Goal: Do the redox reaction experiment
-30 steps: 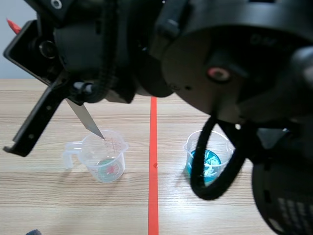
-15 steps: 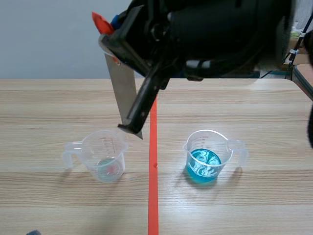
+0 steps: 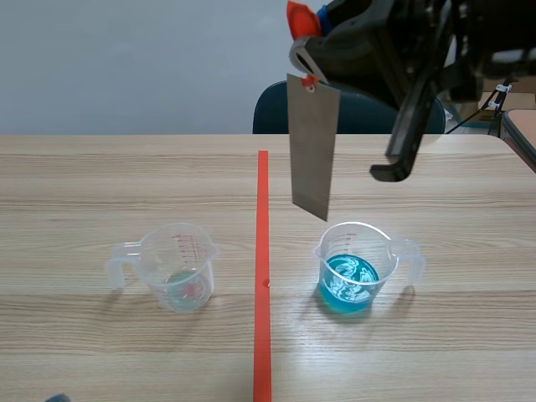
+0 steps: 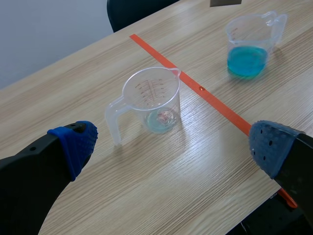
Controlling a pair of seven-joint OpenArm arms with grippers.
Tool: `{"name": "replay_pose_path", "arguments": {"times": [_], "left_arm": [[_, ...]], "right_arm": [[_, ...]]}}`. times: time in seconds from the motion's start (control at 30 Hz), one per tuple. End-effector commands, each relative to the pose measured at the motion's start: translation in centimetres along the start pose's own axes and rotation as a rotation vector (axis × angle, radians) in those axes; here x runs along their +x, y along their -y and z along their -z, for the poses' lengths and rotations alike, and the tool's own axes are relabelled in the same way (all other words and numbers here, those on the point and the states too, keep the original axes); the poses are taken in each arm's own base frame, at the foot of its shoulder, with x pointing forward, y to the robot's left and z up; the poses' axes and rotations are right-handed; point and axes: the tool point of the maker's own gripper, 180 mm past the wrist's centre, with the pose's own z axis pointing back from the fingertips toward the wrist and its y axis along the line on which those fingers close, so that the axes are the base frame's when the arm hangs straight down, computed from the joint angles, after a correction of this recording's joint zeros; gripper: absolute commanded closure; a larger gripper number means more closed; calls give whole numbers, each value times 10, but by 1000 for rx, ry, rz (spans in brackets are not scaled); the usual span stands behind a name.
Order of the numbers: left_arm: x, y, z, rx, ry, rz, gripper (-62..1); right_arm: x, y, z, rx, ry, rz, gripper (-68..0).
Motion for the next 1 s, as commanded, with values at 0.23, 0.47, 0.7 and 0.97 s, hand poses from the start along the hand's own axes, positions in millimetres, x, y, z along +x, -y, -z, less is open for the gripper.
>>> {"name": "replay_pose_path", "arguments": {"times": [0.23, 0.47, 0.7, 0.97], "left_arm": [[11, -1, 3, 5, 39, -3, -623], [11, -1, 3, 4, 38, -4, -623], [11, -1, 3, 4, 38, -4, -623], [11, -1, 3, 4, 38, -4, -623]], "right_arm": [[-1, 19, -17, -34, -12, -15, -6], [-24, 41, -23, -82, -43, 72, -6], [-38, 44, -22, -78, -66, 127, -6], [-40, 41, -22, -63, -73, 140, -6]]}}
